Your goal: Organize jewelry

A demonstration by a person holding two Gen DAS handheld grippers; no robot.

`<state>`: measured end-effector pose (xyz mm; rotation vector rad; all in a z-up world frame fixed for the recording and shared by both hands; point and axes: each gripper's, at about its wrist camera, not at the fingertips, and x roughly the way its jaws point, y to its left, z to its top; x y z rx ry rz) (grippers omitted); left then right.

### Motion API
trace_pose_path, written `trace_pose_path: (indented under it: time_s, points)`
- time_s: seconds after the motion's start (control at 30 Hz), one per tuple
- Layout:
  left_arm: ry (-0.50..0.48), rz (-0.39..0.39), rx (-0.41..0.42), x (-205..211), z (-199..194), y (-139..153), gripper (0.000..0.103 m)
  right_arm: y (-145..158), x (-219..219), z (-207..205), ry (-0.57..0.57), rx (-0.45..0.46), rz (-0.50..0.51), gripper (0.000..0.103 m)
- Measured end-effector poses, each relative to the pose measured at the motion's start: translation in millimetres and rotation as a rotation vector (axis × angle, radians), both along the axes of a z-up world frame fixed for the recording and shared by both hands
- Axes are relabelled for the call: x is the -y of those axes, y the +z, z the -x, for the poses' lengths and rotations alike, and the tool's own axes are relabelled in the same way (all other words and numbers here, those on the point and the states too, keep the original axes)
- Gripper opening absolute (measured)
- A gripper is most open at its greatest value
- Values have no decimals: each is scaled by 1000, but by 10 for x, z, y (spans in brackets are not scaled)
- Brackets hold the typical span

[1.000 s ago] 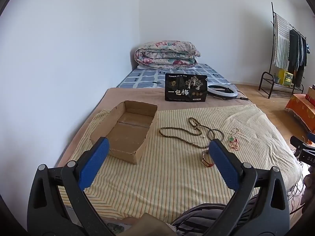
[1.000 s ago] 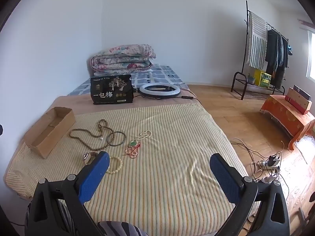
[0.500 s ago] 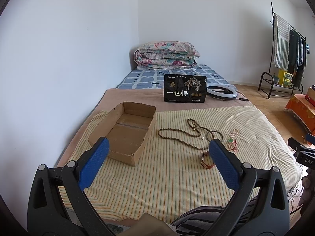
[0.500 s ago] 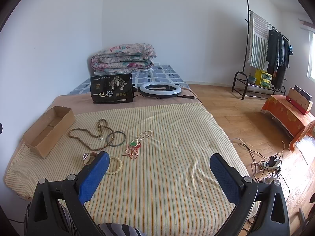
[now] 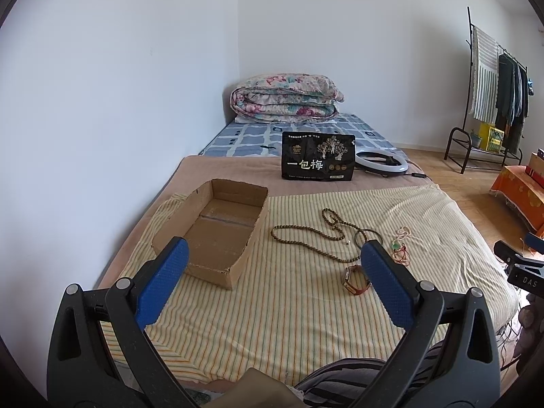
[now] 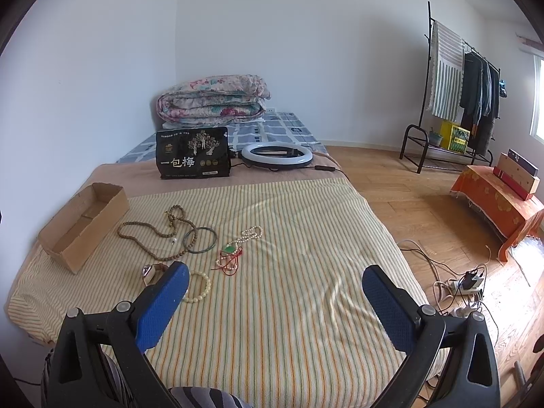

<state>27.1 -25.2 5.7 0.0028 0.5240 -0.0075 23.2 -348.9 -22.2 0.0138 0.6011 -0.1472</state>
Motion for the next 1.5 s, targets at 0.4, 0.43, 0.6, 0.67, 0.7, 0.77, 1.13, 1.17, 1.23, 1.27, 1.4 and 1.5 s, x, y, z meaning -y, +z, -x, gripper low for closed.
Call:
trace_pose_path:
  time_s: [0.4, 0.43, 0.6, 0.67, 0.7, 0.77, 1.13, 1.17, 1.23, 1.27, 1.4, 1.5]
  points:
    - [0, 10, 7, -146, 126, 59, 103, -13, -1, 17, 0, 0, 6, 103]
    - [0, 10, 7, -146, 126, 60, 103, -15, -1, 18, 1, -1, 6, 103]
    - [1, 10, 7, -144, 129, 64, 103, -12, -9, 11, -1, -1, 7, 103]
    - [1, 10, 7, -142, 131, 67, 103, -10, -10, 10, -1, -1, 8, 103]
    - [1, 10, 7, -142, 130, 66, 103, -9, -14, 8, -1, -1, 9, 103]
    - [1, 9, 7, -138, 130, 66, 103, -11, -12, 8, -1, -2, 9, 103]
    - [1, 10, 6, -137, 132, 63, 103, -23, -13, 1, 0, -7, 8, 103]
    - [1, 11, 6, -138, 135, 63, 103, -26, -15, -1, -1, -8, 8, 103]
    - [1, 10, 6, -133, 136, 59, 103, -28, -17, -7, -1, -9, 6, 103]
    - [1, 9, 5, -131, 133, 56, 103, -31, -15, -5, -1, -10, 4, 103]
    - [0, 7, 0, -127, 106, 41, 103, -49, -15, -31, -1, -16, 1, 103]
    - [1, 10, -7, -133, 73, 25, 103, -58, -13, -59, 1, -21, 3, 103]
